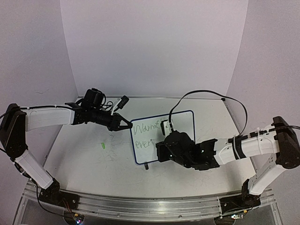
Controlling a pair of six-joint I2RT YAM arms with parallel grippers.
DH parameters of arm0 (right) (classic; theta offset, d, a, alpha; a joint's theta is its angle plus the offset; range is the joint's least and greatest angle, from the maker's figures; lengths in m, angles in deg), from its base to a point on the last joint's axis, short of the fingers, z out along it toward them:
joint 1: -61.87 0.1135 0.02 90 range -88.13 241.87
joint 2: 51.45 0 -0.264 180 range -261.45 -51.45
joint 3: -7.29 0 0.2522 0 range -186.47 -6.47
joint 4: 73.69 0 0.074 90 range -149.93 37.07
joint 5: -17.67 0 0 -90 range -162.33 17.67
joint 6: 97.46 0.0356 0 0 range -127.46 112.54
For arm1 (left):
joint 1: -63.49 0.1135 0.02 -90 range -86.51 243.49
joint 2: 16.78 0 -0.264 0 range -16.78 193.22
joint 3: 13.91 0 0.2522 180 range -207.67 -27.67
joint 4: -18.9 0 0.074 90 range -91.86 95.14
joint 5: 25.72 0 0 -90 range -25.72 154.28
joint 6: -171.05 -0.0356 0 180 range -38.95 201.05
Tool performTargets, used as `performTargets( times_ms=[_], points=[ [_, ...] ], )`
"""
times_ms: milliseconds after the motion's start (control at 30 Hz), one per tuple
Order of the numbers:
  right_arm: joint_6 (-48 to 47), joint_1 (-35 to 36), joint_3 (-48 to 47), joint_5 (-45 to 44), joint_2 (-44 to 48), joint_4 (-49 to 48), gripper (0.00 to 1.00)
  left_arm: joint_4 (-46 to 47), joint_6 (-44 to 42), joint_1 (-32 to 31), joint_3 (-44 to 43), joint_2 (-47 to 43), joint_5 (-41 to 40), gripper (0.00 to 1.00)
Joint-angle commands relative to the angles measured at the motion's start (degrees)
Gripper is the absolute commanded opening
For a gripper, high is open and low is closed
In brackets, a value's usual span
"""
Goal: Write a sentence on the whiteboard
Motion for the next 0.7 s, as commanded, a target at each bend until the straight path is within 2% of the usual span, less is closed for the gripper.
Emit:
performTargets(
  times_ms=[0,667],
  points=[
    [1.6,-0.2,-0.9,-2.2,-1.0,2.9,0.00,0.1,-3.6,-0.4,0.1,-1.1,-2.8,0.00],
    [4.0,-0.1,2.0,-1.7,0.4,3.5,0.00,0.1,-3.6,-0.3,0.0,-0.9,-2.8,0.00]
  ],
)
